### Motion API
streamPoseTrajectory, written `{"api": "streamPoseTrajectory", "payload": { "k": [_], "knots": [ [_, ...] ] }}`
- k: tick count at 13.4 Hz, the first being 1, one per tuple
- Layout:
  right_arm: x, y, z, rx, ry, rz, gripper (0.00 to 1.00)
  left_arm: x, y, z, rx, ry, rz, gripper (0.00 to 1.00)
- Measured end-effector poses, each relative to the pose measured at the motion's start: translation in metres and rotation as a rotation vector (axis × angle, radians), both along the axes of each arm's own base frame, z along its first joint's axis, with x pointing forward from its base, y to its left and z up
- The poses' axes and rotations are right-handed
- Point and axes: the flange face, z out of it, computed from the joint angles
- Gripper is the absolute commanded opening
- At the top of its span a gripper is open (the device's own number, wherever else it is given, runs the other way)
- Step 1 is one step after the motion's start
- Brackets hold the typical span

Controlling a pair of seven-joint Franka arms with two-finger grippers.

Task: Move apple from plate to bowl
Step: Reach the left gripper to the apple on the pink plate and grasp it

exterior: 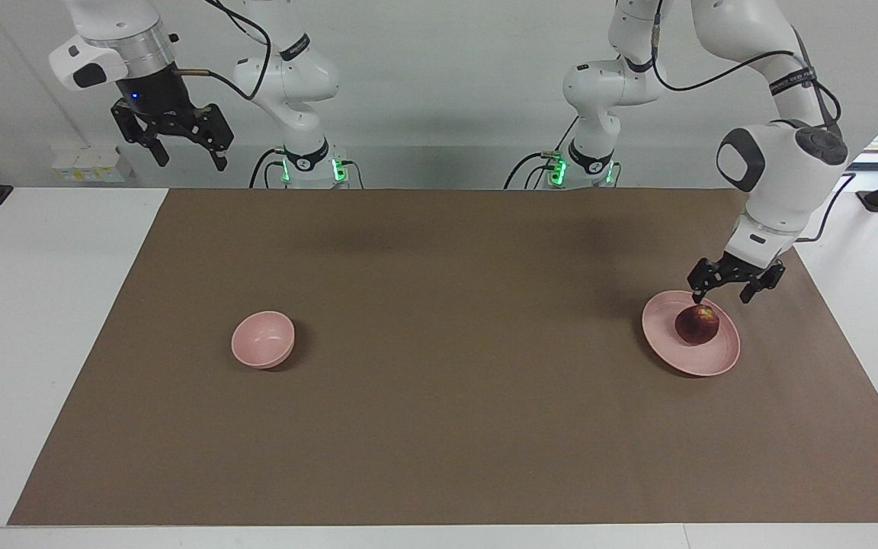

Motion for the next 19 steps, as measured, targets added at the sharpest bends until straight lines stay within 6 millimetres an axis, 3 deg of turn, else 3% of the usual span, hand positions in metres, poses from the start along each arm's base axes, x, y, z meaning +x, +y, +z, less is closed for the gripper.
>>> {"api": "streamPoseTrajectory", "payload": {
  "k": [2,3,4,6,7,11,14,19],
  "knots": [
    [0.000,0.000,0.000,0.000,0.000,0.000,1.00,0.003,0.000,-0.019,0.002,-0.004,0.000,1.00],
    [0.000,0.000,0.000,0.000,0.000,0.000,1.00,0.002,0.000,-0.024,0.003,-0.006,0.000,0.91],
    [0.000,-0.001,0.000,0.000,0.000,-0.001,1.00,0.000,0.000,-0.028,0.003,-0.004,0.000,0.75],
    [0.000,-0.005,0.000,0.001,0.000,-0.009,1.00,-0.003,0.000,-0.032,0.002,0.003,0.000,0.29],
    [0.000,-0.005,0.000,0.001,0.000,-0.010,1.00,-0.003,-0.001,-0.033,0.002,0.004,-0.001,0.00],
    [0.000,-0.002,0.000,0.000,0.000,-0.003,1.00,-0.003,-0.002,-0.030,0.002,-0.003,-0.003,0.00],
    [0.000,-0.001,0.000,0.000,0.002,-0.002,1.00,-0.003,-0.010,-0.007,0.001,-0.033,-0.017,0.00],
    [0.003,0.024,-0.008,0.008,0.003,0.185,1.00,-0.015,-0.065,0.046,-0.161,0.004,-0.011,0.00]
  ]
}}
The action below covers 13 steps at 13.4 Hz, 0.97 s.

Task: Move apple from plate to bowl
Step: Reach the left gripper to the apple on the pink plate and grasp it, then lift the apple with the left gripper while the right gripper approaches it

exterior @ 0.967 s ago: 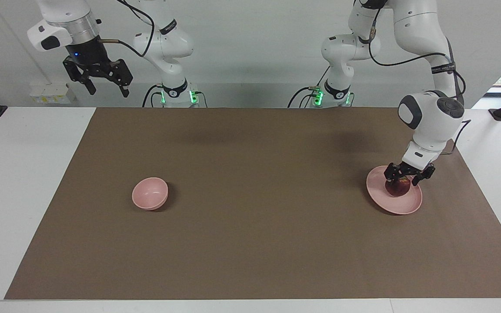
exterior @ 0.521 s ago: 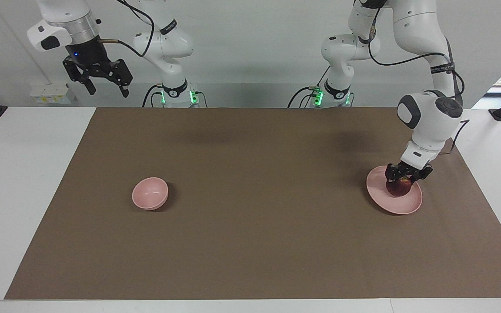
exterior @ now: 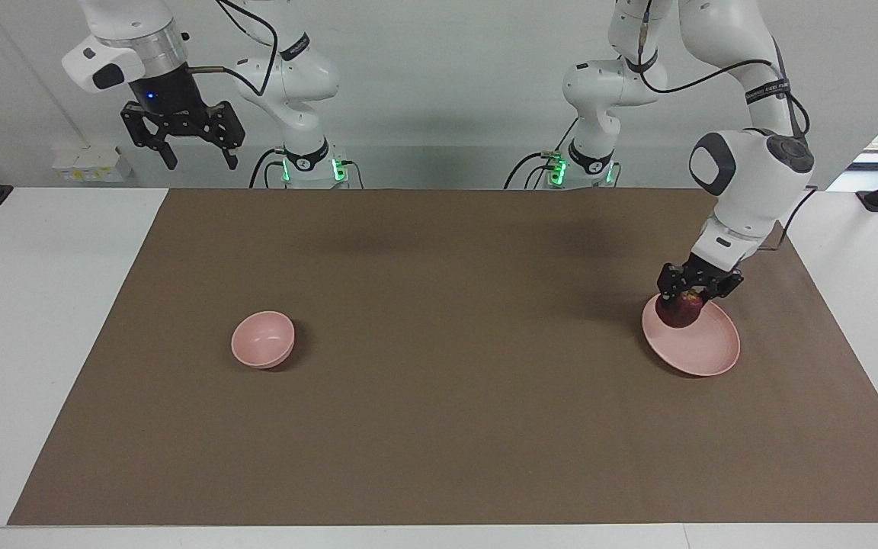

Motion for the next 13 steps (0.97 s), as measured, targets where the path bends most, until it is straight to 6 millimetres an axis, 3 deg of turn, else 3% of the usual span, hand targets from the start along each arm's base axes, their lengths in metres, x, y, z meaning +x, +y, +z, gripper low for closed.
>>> {"api": "streamPoseTrajectory", "payload": {
  "k": [4,8,11,13],
  "knots": [
    [0.019,0.043,-0.052,0.052,-0.003,0.108,1.00,-0.005,-0.054,0.012,-0.200,0.017,0.030,0.00],
    [0.020,0.101,-0.110,0.142,0.091,0.141,1.00,-0.010,-0.102,0.017,-0.446,0.044,0.103,0.00],
    [0.009,0.140,-0.125,0.194,0.153,0.038,1.00,-0.014,-0.136,0.024,-0.589,0.067,0.135,0.00],
    [0.004,0.153,-0.138,0.260,0.196,-0.040,1.00,-0.020,-0.160,0.027,-0.687,0.091,0.158,0.00]
  ]
}}
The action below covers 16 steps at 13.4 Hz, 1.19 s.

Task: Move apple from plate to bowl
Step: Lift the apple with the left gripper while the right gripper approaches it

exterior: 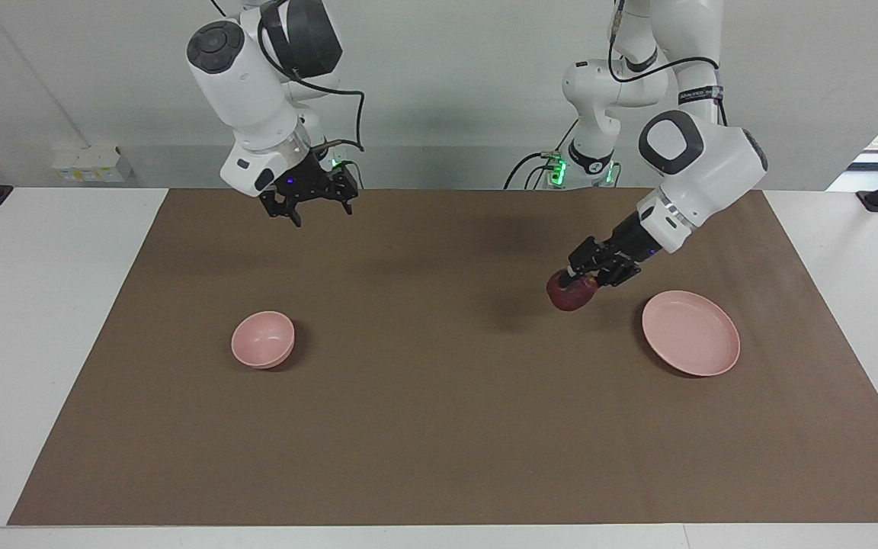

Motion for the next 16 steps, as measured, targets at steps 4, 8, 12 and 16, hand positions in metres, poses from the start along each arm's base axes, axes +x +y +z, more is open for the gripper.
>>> {"api": "streamPoseTrajectory", "payload": {
  "k": [4,8,12,16],
  "knots": [
    [0.000,0.012,-0.009,0.149,0.142,-0.306,1.00,-0.015,-0.049,0.011,-0.172,0.044,0.017,0.00],
    [0.020,0.007,-0.016,0.336,0.344,-0.664,1.00,-0.027,-0.074,0.031,-0.262,0.045,0.024,0.00],
    [0.048,-0.032,-0.028,0.511,0.590,-0.992,1.00,-0.042,-0.105,0.043,-0.250,-0.010,0.028,0.00],
    [0.055,-0.014,-0.047,0.543,0.698,-1.052,1.00,-0.048,-0.117,0.046,-0.230,-0.048,0.049,0.00]
  ]
}}
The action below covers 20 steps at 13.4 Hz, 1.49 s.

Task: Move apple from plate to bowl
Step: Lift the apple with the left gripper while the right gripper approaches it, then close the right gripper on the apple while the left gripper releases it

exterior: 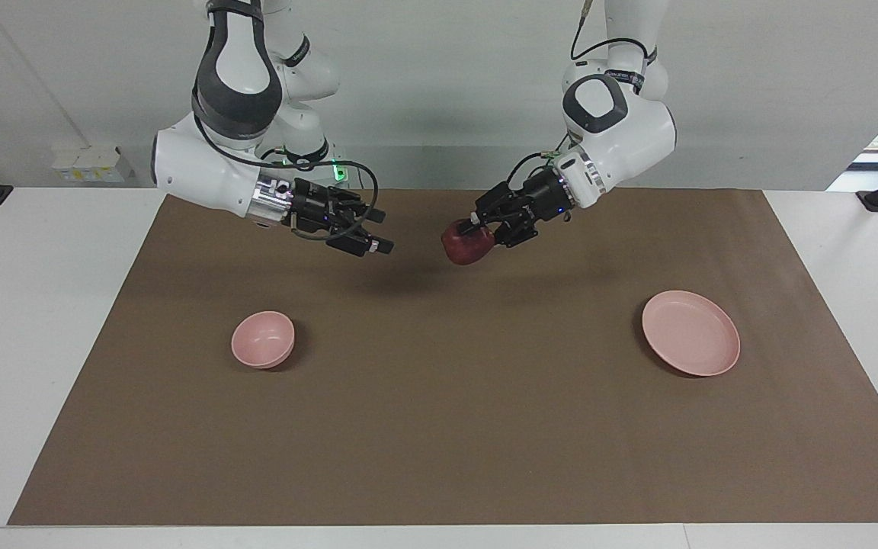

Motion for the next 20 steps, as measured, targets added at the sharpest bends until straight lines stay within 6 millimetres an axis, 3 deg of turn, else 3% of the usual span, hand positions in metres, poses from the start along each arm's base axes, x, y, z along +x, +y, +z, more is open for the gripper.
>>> {"api": "streamPoseTrajectory", "payload": {
  "k": [3,7,17,18,19,20],
  "knots": [
    [0.001,0.032,-0.013,0.014,0.036,0.003,1.00,-0.003,-0.006,0.000,0.007,-0.010,0.003,0.00],
    [-0.006,0.075,-0.009,-0.012,0.020,0.000,1.00,-0.004,-0.006,-0.001,0.008,-0.008,0.003,0.00],
    [-0.011,0.095,-0.008,-0.025,-0.006,0.000,0.99,-0.009,-0.013,-0.004,0.011,-0.004,-0.011,0.00],
    [-0.011,0.097,-0.008,-0.025,-0.006,0.003,0.33,-0.009,-0.013,-0.004,0.011,-0.004,-0.012,0.00],
    [-0.013,0.100,-0.008,-0.025,-0.013,0.011,0.00,-0.010,-0.014,-0.004,0.011,-0.003,-0.014,0.00],
    [-0.013,0.102,-0.007,-0.026,-0.027,0.016,0.00,-0.011,-0.015,-0.005,0.012,0.000,-0.019,0.00]
  ]
}}
